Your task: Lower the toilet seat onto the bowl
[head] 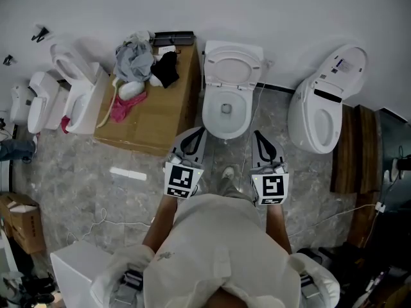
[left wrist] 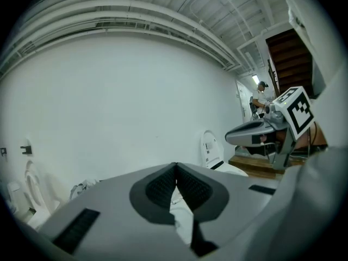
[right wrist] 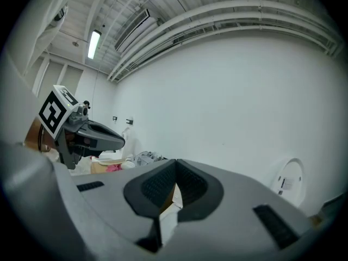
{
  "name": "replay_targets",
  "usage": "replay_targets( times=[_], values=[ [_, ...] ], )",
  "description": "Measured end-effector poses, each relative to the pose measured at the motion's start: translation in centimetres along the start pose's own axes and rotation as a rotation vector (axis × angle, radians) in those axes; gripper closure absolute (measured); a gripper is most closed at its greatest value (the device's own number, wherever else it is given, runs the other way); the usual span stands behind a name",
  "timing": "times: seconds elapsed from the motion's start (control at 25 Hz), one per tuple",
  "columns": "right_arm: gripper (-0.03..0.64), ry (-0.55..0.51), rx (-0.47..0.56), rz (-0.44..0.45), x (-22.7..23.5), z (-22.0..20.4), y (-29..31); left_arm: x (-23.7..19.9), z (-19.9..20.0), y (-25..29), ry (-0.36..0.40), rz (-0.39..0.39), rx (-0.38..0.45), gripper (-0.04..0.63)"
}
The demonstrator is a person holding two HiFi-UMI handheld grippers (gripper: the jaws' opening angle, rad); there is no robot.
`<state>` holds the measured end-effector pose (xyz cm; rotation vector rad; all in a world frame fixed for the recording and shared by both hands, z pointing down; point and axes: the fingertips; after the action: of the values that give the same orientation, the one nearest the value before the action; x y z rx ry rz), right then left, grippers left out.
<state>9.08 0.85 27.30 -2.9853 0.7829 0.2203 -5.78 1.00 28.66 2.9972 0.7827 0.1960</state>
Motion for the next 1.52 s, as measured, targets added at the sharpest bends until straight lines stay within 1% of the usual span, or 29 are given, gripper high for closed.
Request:
replay_targets(
  times=[0.32, 0.6, 0.8, 1.0, 1.2, 1.52],
  values=[
    [0.609, 0.005, 0.0, 0.033, 4.8, -0.9, 2.9, 0.1, 0.8, 4.9, 0.013, 0.047, -0.016, 0.581],
    [0.609, 0.027, -0.019, 0.072, 7.8, -2.6, 4.6, 0.5, 0.8, 7.8, 0.02, 0.095, -0.033, 0.581],
    [0.609, 0.044, -0.022, 0.086, 9.2, -3.3, 6.1, 0.4, 0.3, 8.9, 0.022, 0.114, -0.063, 0.581],
    [0.609, 0.043, -0.034, 0.105, 9.7, -4.1, 7.9, -0.8, -0.4, 10.2, 0.019, 0.138, -0.076, 0.581],
    [0.609, 0.037, -0.049, 0.101, 10.5, -4.9, 9.6, -1.9, -1.3, 11.9, 0.005, 0.135, -0.08, 0.581],
    [0.609, 0.011, -0.085, 0.07, 12.8, -6.0, 13.4, -4.9, -2.0, 16.9, -0.001, 0.103, -0.067, 0.581]
  ],
)
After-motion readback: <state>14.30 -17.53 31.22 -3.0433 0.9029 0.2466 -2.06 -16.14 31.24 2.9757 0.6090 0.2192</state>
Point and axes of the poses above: the fingertips, and each gripper's own axes: y forward along the fingers, x to its right, z out of its top, and after that the axes turned 9 degrees about x, right-handed
